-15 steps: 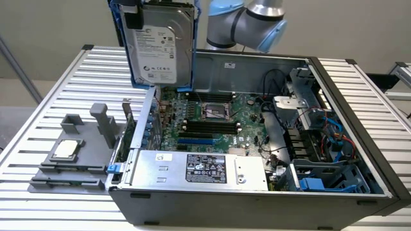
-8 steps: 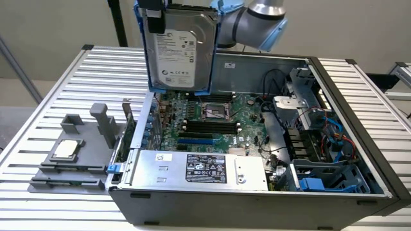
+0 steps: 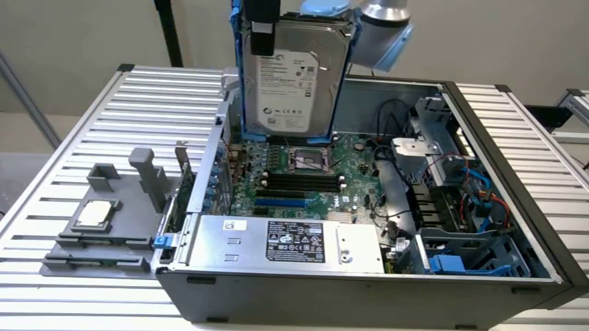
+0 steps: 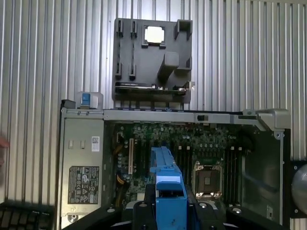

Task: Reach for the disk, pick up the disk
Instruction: 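Pick up the disk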

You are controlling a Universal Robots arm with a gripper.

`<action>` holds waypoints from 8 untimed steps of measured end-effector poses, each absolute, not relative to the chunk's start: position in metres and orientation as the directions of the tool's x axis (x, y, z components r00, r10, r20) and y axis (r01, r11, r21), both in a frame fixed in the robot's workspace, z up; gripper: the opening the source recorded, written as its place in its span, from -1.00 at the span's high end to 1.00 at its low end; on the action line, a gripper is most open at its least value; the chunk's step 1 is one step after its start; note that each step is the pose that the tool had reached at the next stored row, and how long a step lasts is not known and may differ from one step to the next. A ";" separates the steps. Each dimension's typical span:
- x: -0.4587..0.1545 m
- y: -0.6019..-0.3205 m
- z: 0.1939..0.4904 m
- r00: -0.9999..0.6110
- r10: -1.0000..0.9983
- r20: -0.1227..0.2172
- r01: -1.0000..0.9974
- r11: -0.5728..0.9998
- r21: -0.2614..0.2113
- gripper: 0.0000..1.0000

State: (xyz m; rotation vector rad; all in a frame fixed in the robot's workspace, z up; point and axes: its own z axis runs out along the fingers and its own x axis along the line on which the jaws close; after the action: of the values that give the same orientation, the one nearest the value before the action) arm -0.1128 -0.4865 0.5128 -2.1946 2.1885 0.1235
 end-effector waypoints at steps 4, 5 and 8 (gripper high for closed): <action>-0.095 -0.493 0.513 0.002 -0.996 -0.085 -1.000 -0.004 0.028 0.35; -0.090 -0.494 0.513 0.002 -0.996 -0.085 -1.000 -0.004 0.028 0.35; -0.076 -0.499 0.513 0.002 -0.996 -0.085 -1.000 -0.004 0.028 0.35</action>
State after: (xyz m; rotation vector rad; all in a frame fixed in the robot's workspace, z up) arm -0.0764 -0.4993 0.5128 -2.1944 2.1881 0.1241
